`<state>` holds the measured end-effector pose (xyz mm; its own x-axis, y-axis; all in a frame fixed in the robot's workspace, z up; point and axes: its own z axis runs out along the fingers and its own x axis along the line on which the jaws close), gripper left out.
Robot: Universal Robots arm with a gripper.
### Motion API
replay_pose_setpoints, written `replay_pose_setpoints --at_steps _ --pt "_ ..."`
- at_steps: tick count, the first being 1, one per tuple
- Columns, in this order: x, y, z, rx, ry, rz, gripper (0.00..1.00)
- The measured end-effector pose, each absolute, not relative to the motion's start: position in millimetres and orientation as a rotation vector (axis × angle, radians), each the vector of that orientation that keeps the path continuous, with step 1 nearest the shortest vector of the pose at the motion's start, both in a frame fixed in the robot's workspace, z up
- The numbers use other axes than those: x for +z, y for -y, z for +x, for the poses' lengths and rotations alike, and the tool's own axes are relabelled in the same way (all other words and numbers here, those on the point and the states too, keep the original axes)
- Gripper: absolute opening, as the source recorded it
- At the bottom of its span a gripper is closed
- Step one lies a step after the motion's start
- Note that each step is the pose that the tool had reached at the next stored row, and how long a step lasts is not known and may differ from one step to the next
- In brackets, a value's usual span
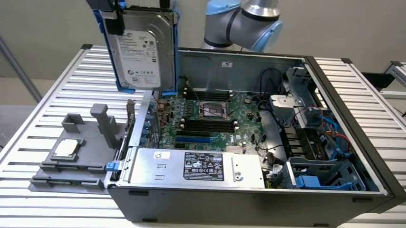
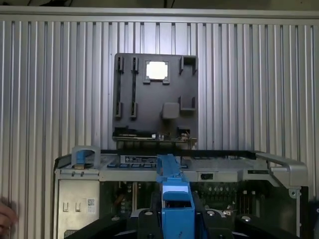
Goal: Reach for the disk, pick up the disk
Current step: 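Pick up the disk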
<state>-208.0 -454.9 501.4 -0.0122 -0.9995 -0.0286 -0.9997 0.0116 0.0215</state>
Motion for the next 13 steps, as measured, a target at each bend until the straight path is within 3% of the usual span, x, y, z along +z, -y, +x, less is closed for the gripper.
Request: replay_pose_setpoints --at_steps 13 --pt "501.6 476.8 -163.2 0.062 -2.23 -2.204 0.33"
